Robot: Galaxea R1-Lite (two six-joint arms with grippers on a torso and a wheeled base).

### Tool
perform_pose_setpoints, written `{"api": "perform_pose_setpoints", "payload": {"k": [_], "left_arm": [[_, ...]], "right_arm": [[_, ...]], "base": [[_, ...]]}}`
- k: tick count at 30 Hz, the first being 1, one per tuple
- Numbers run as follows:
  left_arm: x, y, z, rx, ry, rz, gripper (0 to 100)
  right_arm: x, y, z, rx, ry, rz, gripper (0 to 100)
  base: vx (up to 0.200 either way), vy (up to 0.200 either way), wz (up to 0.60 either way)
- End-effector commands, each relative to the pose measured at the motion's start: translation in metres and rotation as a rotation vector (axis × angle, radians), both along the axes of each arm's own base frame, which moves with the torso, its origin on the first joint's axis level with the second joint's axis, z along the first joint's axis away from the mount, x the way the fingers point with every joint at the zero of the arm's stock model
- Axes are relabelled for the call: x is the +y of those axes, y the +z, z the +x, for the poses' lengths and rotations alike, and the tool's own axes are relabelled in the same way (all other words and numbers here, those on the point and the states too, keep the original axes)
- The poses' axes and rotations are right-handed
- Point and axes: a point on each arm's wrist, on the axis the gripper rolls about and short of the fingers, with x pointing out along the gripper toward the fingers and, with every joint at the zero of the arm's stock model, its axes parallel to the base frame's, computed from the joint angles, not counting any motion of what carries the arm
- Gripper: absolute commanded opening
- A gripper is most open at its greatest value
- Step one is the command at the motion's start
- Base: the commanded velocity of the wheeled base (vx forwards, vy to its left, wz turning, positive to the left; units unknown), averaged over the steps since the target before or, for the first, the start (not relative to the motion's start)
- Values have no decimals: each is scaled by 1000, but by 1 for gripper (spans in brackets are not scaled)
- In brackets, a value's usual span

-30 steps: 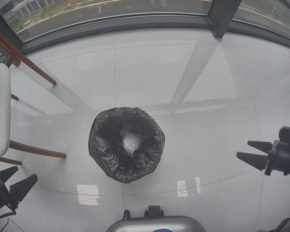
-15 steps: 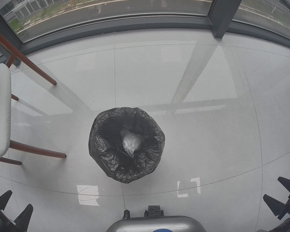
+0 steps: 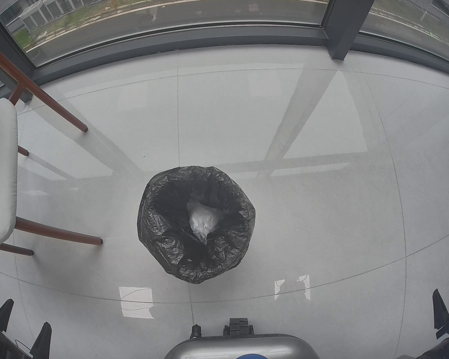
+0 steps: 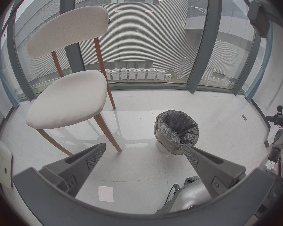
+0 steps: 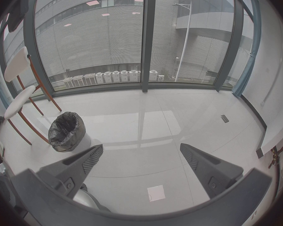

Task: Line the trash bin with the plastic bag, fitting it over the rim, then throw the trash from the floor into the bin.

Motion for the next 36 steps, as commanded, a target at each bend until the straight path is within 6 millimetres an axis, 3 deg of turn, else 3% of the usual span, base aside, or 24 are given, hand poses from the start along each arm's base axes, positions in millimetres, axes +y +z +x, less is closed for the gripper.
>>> {"api": "perform_pose_setpoints", "payload": {"k": [1,10,16,36], "left_arm": [[-1,-4,0,-5,-9,21,100],[-1,-5,1,-13,-29,11,100],[2,-6,1,-10,105,12,100],[0,-12,5,-36,50,40,100]], "right_arm": [[1,-7,0,33,17,-11,100],[1,-7,0,31,13,-10,100],[1,-7,0,31,13,-10,100],[1,-7,0,32,12,-8,100]], "base": [[0,0,0],[0,0,0],[0,0,0],[0,0,0]]}}
